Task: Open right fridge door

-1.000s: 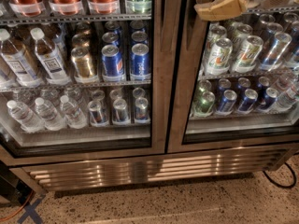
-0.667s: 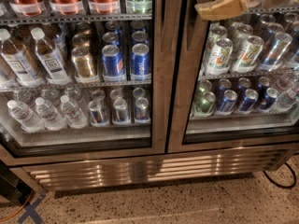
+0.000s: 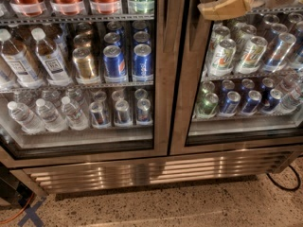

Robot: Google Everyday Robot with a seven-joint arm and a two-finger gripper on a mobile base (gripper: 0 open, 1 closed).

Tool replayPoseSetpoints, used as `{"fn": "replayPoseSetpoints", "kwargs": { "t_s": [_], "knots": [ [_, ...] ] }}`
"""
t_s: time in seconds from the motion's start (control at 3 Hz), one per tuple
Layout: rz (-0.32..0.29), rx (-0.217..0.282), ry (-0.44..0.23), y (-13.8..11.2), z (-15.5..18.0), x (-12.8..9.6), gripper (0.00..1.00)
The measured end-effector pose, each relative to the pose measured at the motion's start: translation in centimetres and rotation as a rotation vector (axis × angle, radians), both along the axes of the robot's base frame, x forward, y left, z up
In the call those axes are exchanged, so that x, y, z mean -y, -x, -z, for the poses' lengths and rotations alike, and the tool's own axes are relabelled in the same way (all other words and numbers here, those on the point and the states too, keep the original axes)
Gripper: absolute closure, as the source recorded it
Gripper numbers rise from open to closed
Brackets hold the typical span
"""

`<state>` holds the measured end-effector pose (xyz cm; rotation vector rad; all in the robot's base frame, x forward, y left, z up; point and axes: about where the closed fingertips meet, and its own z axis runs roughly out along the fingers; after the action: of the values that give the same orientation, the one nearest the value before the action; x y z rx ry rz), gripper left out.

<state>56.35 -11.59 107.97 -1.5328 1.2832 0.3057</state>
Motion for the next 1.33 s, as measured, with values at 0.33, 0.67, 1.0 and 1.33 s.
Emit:
{"fn": "replayPoseSetpoints", "kwargs": {
  "t_s": [0.33,0.67,1.0,1.33],
  "knots": [
    [0.000,0.000,0.000,-0.09,0.11,0.12,1.00],
    [-0.005,0.006,0.002,-0.08,0.04,0.13,1.00],
    [-0.005,0.006,0.002,-0.08,0.04,0.13,1.00],
    [-0.005,0.018,0.011,-0.34,-0.31,0.03,1.00]
  ]
}}
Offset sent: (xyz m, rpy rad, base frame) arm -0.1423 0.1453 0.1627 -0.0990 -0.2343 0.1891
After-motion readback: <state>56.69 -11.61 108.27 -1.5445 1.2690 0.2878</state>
